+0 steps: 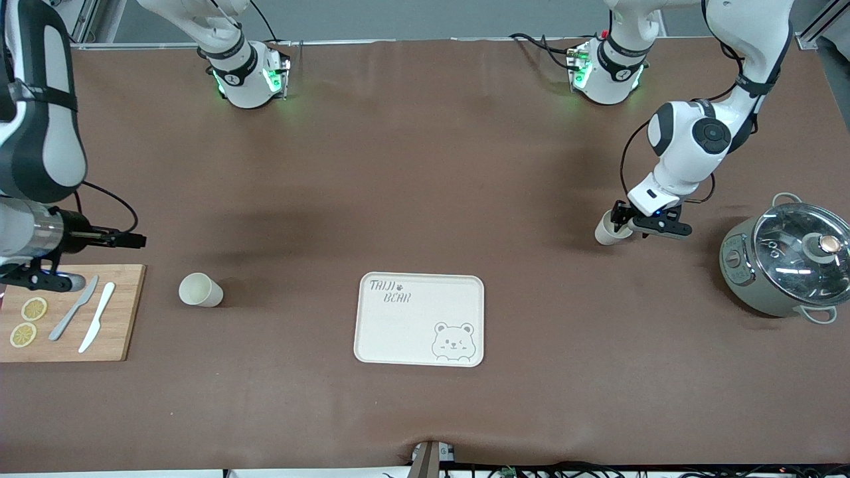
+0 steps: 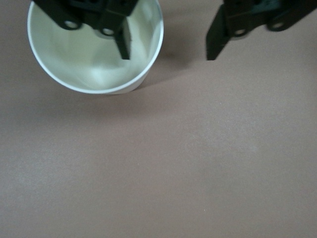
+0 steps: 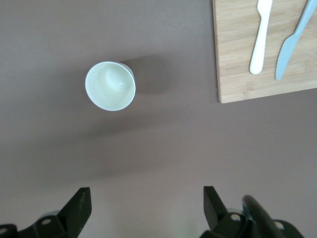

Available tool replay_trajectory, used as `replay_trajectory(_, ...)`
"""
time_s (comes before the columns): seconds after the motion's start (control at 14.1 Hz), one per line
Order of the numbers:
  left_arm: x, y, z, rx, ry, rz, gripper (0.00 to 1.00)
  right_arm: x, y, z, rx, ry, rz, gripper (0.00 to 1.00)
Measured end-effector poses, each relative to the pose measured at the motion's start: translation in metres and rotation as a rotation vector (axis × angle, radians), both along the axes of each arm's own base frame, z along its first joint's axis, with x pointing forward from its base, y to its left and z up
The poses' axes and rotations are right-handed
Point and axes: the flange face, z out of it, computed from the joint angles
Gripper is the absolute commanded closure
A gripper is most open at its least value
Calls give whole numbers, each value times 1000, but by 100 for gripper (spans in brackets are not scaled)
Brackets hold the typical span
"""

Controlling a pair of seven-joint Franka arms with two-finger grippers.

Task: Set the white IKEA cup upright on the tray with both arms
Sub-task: 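Close the left gripper on the cup while the right gripper reaches the other cup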

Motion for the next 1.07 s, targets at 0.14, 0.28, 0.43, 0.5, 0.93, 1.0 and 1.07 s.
replay_trajectory(0.14, 1, -1, 1, 0, -5, -5, 100, 0, 0, -11, -3, -15, -4, 0)
replay_trajectory(0.28, 2, -2, 2, 0, -7, -10, 100, -3, -1, -26, -5, -20, -7, 0)
replay_trajectory(0.43, 4, -5, 5, -1, -15, -16, 100, -4, -1, -33, -7, -20, -15, 0)
replay_trajectory(0.5, 6, -7, 7, -1, -20, -19, 100, -4, -1, -36, -10, -28, -24, 0)
replay_trajectory(0.93, 23, -9, 18, -4, -53, -21, 100, -14, -3, -78, -20, -77, -44, 0)
replay_trajectory(1.0, 27, -14, 21, -7, -55, -20, 100, -16, -2, -85, -21, -89, -45, 0)
replay_trajectory(1.07, 32, -20, 25, -13, -50, -15, 100, -18, -2, -91, -22, -95, -46, 0)
